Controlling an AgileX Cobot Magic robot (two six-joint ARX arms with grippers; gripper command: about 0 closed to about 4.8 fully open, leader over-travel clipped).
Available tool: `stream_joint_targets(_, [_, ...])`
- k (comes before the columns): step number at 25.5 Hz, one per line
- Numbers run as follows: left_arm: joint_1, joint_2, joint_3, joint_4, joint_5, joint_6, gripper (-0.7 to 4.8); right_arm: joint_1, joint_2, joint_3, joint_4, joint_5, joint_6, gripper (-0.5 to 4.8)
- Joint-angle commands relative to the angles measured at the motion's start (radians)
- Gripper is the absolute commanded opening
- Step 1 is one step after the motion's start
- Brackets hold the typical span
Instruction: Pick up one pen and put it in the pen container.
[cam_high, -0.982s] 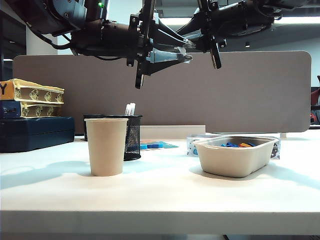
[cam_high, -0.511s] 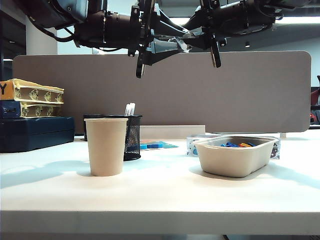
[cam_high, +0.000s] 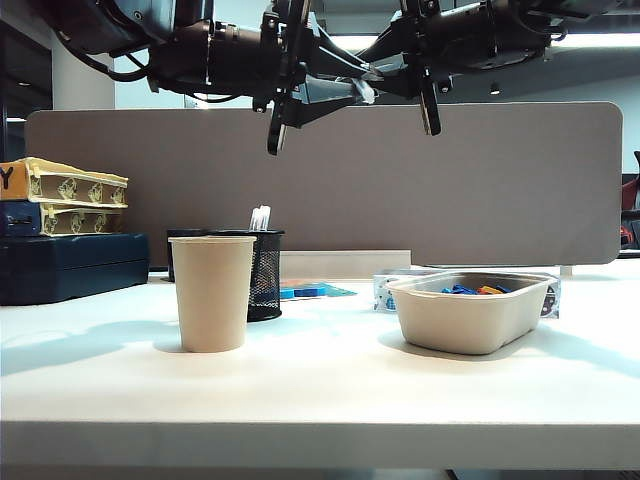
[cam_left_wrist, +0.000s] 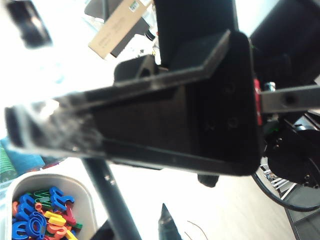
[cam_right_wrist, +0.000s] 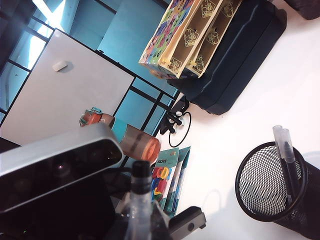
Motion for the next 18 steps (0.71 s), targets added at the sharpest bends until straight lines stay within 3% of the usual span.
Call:
stream_joint_targets(1, [0.021,-0.005,0.005,0.008,-0.01,0.005,0.79,0.0,-0.008,0.006,0.016,-0.024,0.0,-0.05])
stream_joint_targets(11, [0.043,-0.005,0.01,0.005,-0.017,0.002,0.78,0.0,-0.008,0.006,0.016,-0.028,0.0,-0.05])
stream_joint_targets(15, [0.043,-0.005,0.01,0.006,-0.017,0.002,0.2,0.0,-0.008,0.006,0.017,-0.028,0.0,-0.05])
stream_joint_targets(18, [0.043,-0.005,0.01,0.006,-0.01,0.002,0.2,0.0,-0.008,0.007,0.017,-0.031,-0.001,-0.05])
